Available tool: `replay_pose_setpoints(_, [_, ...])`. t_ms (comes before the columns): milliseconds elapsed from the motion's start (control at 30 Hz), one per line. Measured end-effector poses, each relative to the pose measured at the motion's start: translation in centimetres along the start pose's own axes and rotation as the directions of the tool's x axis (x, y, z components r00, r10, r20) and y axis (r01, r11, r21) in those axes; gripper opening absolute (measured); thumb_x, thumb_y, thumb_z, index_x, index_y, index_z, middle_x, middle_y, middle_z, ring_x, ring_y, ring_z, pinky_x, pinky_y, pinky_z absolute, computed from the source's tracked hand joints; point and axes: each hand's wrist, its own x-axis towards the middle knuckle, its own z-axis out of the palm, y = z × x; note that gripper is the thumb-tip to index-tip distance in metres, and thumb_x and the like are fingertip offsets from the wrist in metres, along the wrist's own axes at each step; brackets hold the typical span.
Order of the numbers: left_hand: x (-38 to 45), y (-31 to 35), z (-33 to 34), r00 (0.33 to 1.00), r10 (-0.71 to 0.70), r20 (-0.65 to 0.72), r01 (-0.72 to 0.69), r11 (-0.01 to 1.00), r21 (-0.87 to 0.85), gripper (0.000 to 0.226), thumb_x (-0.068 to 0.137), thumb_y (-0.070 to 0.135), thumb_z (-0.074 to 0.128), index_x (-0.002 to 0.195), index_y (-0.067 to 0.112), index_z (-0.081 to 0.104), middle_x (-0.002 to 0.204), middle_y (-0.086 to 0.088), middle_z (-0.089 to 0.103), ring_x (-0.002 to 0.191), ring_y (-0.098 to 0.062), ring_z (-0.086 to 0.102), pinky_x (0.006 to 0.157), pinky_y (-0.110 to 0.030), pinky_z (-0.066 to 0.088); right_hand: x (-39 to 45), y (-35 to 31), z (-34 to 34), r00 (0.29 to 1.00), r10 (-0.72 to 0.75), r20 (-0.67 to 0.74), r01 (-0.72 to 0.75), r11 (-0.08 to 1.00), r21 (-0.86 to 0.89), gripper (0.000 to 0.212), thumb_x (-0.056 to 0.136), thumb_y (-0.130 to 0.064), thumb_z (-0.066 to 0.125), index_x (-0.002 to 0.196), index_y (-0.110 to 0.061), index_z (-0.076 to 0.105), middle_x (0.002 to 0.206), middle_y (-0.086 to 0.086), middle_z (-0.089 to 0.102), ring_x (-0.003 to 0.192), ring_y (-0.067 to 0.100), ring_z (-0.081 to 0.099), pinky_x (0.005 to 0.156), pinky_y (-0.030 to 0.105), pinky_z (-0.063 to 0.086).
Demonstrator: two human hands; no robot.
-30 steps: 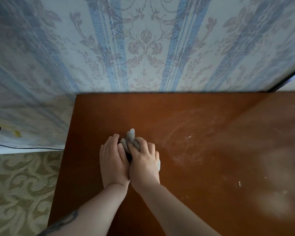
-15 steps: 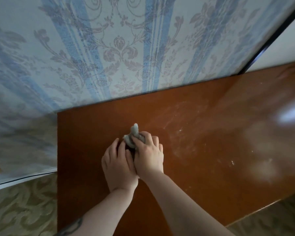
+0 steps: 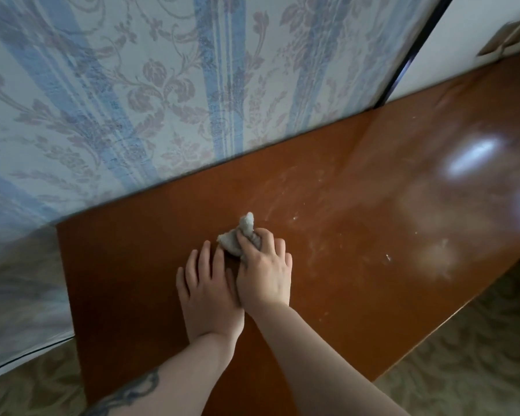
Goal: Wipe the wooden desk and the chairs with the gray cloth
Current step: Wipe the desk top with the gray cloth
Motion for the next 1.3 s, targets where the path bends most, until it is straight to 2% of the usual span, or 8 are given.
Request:
replay_pose_setpoints(133, [0.0, 0.0, 0.0, 1.0, -0.021, 0.02, 0.022, 0.999, -0.027, 0.049, 0.096, 0.036, 0.029, 0.14, 0.023, 0.046, 0.149, -0.001, 0.041, 0.139, -0.023, 0.032, 0.113, -0.049, 0.025, -0.7, 4.6, -1.1, 0.948, 0.311, -0.07, -0.315, 0.947, -0.058, 0.053, 0.094, -0.023, 0.047, 0.145, -0.037, 0.038, 0.144, -0.004, 0.033, 0.121, 0.022, 0.029, 0.097, 0.037, 0.031])
replay_pose_setpoints(333, [-0.8, 0.3, -0.3, 0.958, 0.288, 0.004, -0.287, 0.953, -0.094, 0.047, 0.098, 0.033, 0.029, 0.139, 0.022, 0.048, 0.15, -0.001, 0.04, 0.14, -0.02, 0.03, 0.117, -0.043, 0.017, -3.5, 10.5, -3.9, 0.589, 0.765, -0.26, -0.753, 0.636, 0.165, 0.044, 0.096, -0.022, 0.048, 0.139, -0.03, 0.049, 0.14, 0.002, 0.037, 0.121, 0.027, 0.031, 0.098, 0.041, 0.027])
replay_pose_setpoints(533, [-2.3, 2.6, 0.1, 0.958, 0.287, -0.009, -0.283, 0.937, -0.204, 0.046, 0.095, 0.031, 0.03, 0.129, 0.017, 0.058, 0.145, -0.005, 0.046, 0.135, -0.024, 0.04, 0.113, -0.042, 0.021, -5.1, 4.5, -1.3, 0.989, 0.09, -0.118, -0.099, 0.993, -0.071, 0.041, 0.085, -0.03, 0.049, 0.124, -0.033, 0.062, 0.127, -0.002, 0.052, 0.104, 0.024, 0.048, 0.08, 0.037, 0.045])
replay_pose_setpoints(667, [-2.3, 2.6, 0.5, 0.97, 0.236, 0.051, -0.223, 0.957, -0.189, 0.047, 0.095, 0.031, 0.031, 0.136, 0.02, 0.052, 0.149, -0.002, 0.042, 0.14, -0.021, 0.033, 0.117, -0.043, 0.02, -6.4, 11.0, -3.0, 0.909, 0.346, -0.23, -0.374, 0.923, -0.09, 0.048, 0.082, -0.016, 0.062, 0.128, -0.03, 0.061, 0.128, 0.003, 0.051, 0.108, 0.028, 0.045, 0.085, 0.044, 0.042])
replay_pose_setpoints(833, [-2.0, 3.1, 0.6, 0.97, 0.231, 0.073, -0.221, 0.967, -0.128, 0.046, 0.097, 0.031, 0.03, 0.136, 0.02, 0.051, 0.147, -0.003, 0.044, 0.139, -0.025, 0.033, 0.114, -0.049, 0.026, -7.5, 17.1, -6.9, 0.454, 0.826, -0.333, -0.833, 0.526, 0.172, 0.044, 0.094, -0.017, 0.05, 0.137, -0.028, 0.054, 0.14, 0.006, 0.038, 0.121, 0.031, 0.031, 0.099, 0.045, 0.028])
replay_pose_setpoints(1067, [-2.0, 3.0, 1.0, 0.971, 0.229, 0.076, -0.222, 0.971, -0.084, 0.043, 0.096, 0.024, 0.043, 0.137, 0.018, 0.049, 0.147, -0.004, 0.043, 0.138, -0.026, 0.033, 0.113, -0.051, 0.027, -6.5, 6.7, -2.0, 0.987, 0.056, -0.149, -0.075, 0.99, -0.121, 0.06, 0.067, -0.014, 0.073, 0.123, -0.031, 0.062, 0.124, -0.001, 0.053, 0.101, 0.026, 0.049, 0.075, 0.038, 0.047])
replay_pose_setpoints(1200, [-2.1, 2.9, 1.0, 0.972, 0.231, 0.045, -0.225, 0.967, -0.116, 0.04, 0.097, 0.022, 0.042, 0.136, 0.017, 0.051, 0.145, -0.005, 0.046, 0.137, -0.027, 0.035, 0.113, -0.05, 0.027, -6.6, 12.0, -3.5, 0.919, 0.319, -0.232, -0.346, 0.934, -0.087, 0.049, 0.079, -0.018, 0.059, 0.126, -0.032, 0.061, 0.127, 0.002, 0.051, 0.107, 0.03, 0.047, 0.082, 0.043, 0.042])
replay_pose_setpoints(1300, [-2.2, 3.1, 1.0, 0.973, 0.227, 0.04, -0.222, 0.97, -0.095, 0.042, 0.098, 0.027, 0.035, 0.136, 0.018, 0.051, 0.145, -0.006, 0.047, 0.136, -0.027, 0.036, 0.113, -0.05, 0.028, -6.1, 16.3, -5.7, 0.641, 0.709, -0.296, -0.726, 0.684, 0.067, 0.045, 0.093, -0.021, 0.049, 0.136, -0.034, 0.052, 0.137, 0.002, 0.041, 0.119, 0.028, 0.035, 0.096, 0.043, 0.031])
